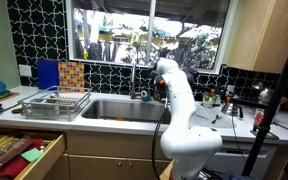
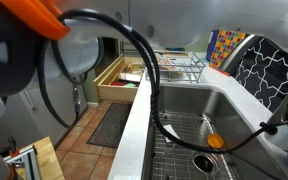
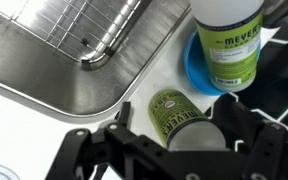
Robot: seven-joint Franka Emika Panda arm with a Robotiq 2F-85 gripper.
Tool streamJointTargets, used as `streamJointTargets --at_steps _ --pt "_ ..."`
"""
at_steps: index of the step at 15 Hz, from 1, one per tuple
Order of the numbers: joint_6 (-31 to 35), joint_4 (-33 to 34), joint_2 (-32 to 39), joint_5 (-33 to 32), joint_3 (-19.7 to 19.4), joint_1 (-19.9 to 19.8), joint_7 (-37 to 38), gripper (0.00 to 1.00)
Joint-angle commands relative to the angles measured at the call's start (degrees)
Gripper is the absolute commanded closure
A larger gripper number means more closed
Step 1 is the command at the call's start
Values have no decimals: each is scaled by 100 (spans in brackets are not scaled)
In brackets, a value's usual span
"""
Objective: Pick up the orange bowl and put it in the sink, pick up the blue bowl and put it on the kitchen counter in front of the sink, pick up the green container and put it in the blue bowl, move the blue bowl to the kitchen counter next to the tap
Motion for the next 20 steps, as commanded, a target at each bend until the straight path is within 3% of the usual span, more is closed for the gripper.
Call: streamJointTargets --at_steps 1,11,19,20 --pt "-401 -643 -647 -261 -15 82 -753 0" --pt "-401 -2277 -2425 -277 97 22 -4363 0" --pt "-411 -3525 -3634 -56 245 55 -5856 0" --pt "-482 -3597 -3731 9 110 209 -5928 0"
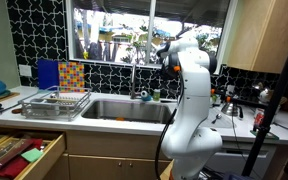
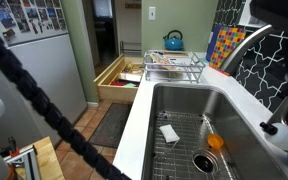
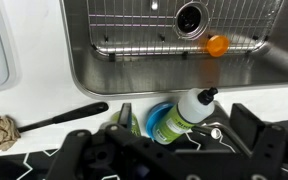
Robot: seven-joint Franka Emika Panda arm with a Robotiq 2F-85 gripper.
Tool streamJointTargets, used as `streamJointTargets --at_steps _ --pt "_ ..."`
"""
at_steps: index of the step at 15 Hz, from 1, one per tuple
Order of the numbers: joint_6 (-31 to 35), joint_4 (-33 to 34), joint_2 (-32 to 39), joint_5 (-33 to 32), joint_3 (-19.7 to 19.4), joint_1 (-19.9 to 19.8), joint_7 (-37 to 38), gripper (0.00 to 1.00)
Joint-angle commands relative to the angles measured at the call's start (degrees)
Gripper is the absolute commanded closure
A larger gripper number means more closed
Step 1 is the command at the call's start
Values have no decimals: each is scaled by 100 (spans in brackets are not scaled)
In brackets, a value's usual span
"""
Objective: Pick up the orange bowl and put it in the sink, pick up the blue bowl and put it on the kitchen counter in front of the sink, pick up the green container and put it in the blue bowl, move the blue bowl to the kitchen counter next to the tap
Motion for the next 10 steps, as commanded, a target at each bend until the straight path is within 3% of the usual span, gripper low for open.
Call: streamJointTargets --at_steps 1,6,10 --pt "-86 -723 -644 157 -112 240 -364 0" --pt "-599 -861 -1003 235 -238 668 126 0" --pt "-559 -660 -885 149 -364 832 81 0"
